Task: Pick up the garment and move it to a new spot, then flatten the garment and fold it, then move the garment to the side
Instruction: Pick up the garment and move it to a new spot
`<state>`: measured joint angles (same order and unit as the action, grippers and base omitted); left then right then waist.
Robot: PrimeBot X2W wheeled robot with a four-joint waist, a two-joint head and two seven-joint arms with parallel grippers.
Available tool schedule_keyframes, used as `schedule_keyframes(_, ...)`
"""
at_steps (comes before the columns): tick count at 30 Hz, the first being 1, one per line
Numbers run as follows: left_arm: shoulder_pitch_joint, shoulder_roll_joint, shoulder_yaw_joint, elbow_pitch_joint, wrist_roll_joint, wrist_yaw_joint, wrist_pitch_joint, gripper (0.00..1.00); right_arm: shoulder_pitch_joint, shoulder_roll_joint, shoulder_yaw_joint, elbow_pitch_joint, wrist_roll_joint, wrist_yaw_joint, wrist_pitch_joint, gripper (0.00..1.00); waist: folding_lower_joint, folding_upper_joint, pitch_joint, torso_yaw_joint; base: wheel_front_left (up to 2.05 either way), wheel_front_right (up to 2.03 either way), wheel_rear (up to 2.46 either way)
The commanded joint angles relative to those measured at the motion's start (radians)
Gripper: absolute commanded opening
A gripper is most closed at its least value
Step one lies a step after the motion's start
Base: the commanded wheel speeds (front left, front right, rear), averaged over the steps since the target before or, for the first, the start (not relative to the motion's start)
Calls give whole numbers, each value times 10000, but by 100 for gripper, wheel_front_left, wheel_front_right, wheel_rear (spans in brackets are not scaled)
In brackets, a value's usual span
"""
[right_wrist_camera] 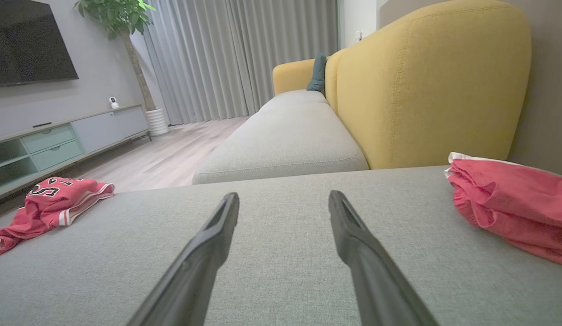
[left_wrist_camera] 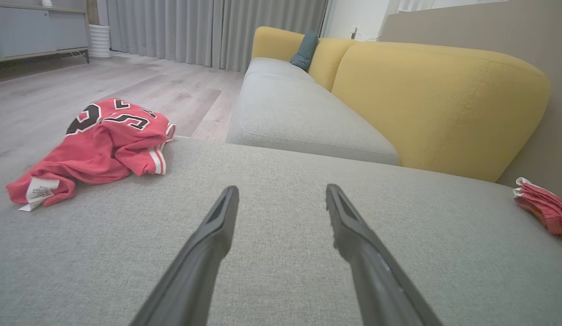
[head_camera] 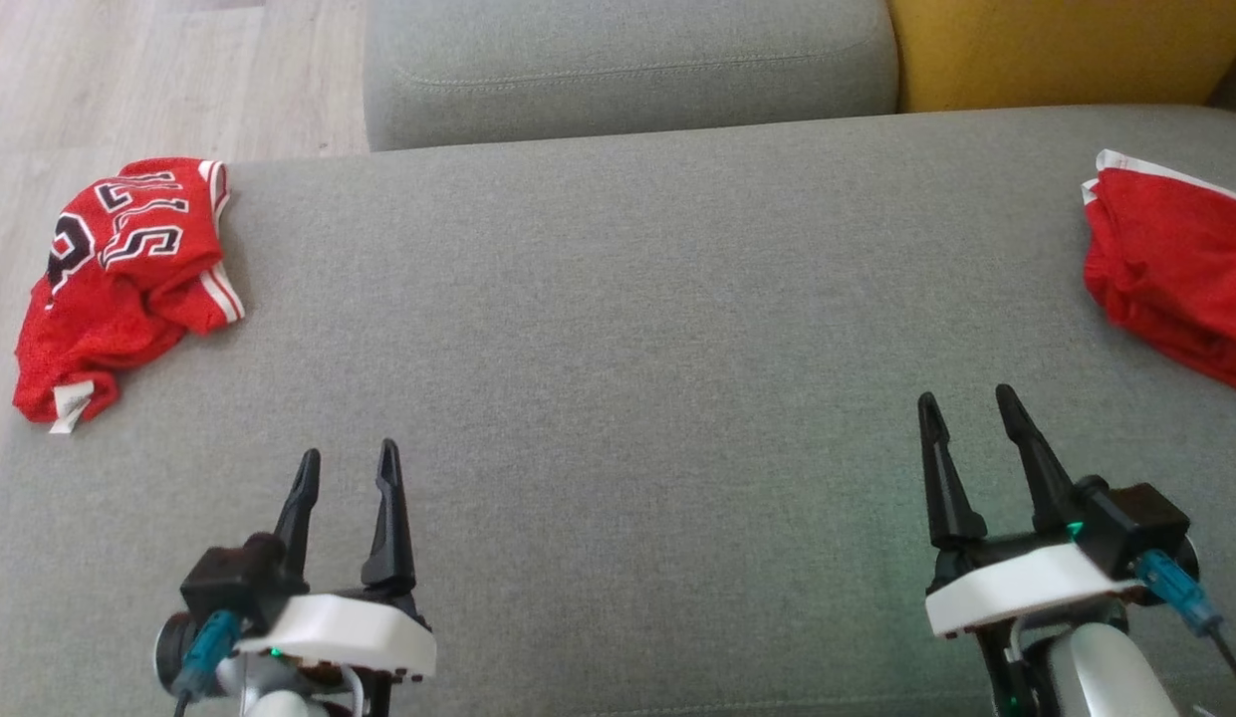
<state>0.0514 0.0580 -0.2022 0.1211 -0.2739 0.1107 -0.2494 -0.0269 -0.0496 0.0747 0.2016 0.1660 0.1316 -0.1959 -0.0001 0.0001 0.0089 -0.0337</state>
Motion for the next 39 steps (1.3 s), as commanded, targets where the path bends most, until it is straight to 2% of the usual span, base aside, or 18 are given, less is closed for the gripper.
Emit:
schedule_keyframes(1,-368,-23,371,-282,103,-59,-123,100,-272,-8,300,-464,4,-9,46,100,1,-1,9,-26,0,0,0)
schedule_keyframes(16,-409,-66,348,-224,128,-133,-124,100,-153,-7,336,-722,-33,-9,227,100,1,-1,48,-87,0,0,0)
schedule_keyframes(21,-431,-72,272,-165,143,-175,-124,100,-42,-7,283,-760,-72,-9,246,100,1,-1,-29,240,0,0,0)
schedule_keyframes(26,-471,-75,188,-199,186,-177,-124,100,92,-7,354,-888,-30,-9,235,100,1,-1,-109,1206,0,0,0)
schedule_keyframes(34,-419,-75,289,-427,290,-184,-124,100,189,-7,558,-1059,69,-9,240,100,1,-1,-207,3567,0,0,0)
schedule_keyframes(39,-278,-59,465,-531,348,-215,-124,100,153,-7,759,-1013,190,-9,216,100,1,-1,-210,4747,0,0,0)
